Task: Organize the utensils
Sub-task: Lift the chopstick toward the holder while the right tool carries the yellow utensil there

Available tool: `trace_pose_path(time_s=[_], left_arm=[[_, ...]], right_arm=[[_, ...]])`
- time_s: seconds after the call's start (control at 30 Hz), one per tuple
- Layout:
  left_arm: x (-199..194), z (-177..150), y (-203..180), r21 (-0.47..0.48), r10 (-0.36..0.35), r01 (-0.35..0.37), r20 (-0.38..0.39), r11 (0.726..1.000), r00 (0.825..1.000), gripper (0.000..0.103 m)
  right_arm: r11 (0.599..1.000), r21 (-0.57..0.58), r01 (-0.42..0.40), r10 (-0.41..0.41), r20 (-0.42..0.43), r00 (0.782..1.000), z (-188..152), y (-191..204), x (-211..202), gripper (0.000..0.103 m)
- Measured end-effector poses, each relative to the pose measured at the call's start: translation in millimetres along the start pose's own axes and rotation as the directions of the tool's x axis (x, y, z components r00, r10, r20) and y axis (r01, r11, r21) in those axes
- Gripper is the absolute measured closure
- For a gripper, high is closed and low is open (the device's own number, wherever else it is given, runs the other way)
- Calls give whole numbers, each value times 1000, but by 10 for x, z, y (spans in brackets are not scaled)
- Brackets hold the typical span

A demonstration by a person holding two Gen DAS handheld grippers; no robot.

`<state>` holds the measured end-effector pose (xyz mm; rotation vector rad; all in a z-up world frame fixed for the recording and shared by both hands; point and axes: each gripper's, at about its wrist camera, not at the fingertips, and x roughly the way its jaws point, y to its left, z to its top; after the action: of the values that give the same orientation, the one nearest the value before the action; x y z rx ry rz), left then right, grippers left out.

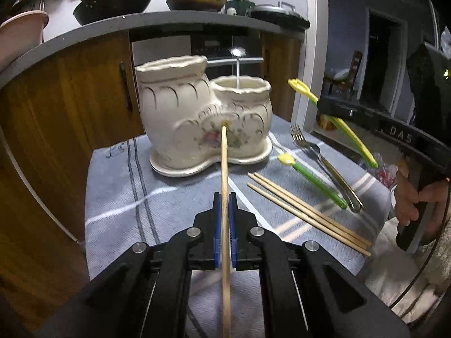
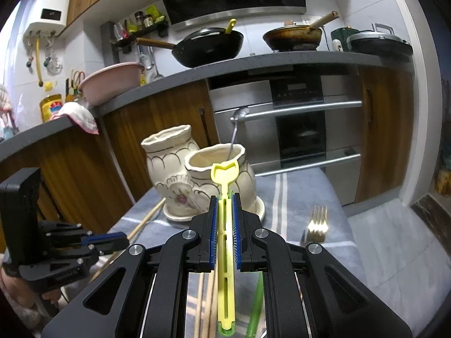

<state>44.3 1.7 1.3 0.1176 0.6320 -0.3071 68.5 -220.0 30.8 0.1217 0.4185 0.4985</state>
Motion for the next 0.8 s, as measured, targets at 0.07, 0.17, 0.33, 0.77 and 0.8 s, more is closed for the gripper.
trace_pose_path(time_s=[0.07, 0.17, 0.33, 0.77, 0.8], left_arm=[[-46, 34, 39, 4, -5, 5, 25, 1000, 1000, 98], [-139, 118, 95, 13, -12, 11, 73, 1000, 997, 98], [-224, 315, 193, 14, -9, 7, 146, 1000, 989, 98], [-311, 1160, 677, -119, 0, 49, 382, 992, 924, 98], [-294, 1203, 695, -126, -3, 56, 391, 990, 921, 98]], right_arm=[[1000, -3, 0, 0, 7, 1000, 40, 19, 12, 92], [1000, -1, -9, 9, 31, 999, 136, 29, 23, 92], [1000, 1, -5, 5, 80, 997, 372, 35, 77, 92], [992, 59, -109, 96, 200, 975, 1008, 36, 479, 92], [990, 73, -119, 102, 203, 974, 1026, 21, 526, 92]])
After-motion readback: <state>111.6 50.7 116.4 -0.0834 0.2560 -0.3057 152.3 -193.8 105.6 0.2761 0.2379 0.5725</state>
